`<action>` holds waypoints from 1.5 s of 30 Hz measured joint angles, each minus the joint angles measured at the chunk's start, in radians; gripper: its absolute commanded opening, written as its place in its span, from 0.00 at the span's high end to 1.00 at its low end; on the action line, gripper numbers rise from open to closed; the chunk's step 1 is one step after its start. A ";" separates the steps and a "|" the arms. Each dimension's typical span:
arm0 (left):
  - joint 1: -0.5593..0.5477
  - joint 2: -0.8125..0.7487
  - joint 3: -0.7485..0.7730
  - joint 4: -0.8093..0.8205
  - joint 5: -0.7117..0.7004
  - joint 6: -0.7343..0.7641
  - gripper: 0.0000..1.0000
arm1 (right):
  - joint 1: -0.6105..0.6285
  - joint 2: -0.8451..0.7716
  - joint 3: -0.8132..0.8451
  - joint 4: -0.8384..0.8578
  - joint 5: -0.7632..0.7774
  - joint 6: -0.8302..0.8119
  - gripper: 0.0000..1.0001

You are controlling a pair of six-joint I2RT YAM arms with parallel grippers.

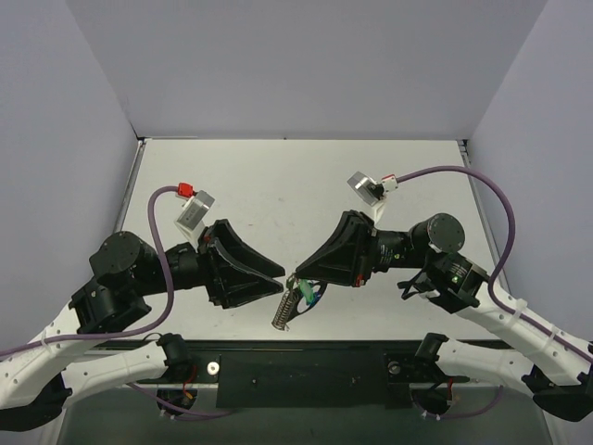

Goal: Remove the keys from the keyring

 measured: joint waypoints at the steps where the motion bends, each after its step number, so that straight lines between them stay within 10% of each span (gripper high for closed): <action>1: 0.000 0.001 0.003 0.000 -0.003 0.003 0.46 | -0.005 -0.005 -0.008 -0.003 0.006 -0.001 1.00; 18: 0.000 0.073 0.016 0.003 -0.002 0.007 0.55 | -0.017 -0.057 -0.039 -0.048 0.074 -0.016 1.00; 33: 0.000 0.116 0.016 0.009 0.012 0.012 1.00 | -0.023 -0.063 -0.045 -0.068 0.106 -0.023 1.00; 43: -0.003 0.114 0.016 -0.010 0.011 0.034 1.00 | -0.024 -0.068 -0.058 -0.070 0.113 -0.024 1.00; 45: -0.003 0.114 0.022 -0.034 0.006 0.045 1.00 | -0.023 -0.071 -0.058 -0.096 0.117 -0.040 0.78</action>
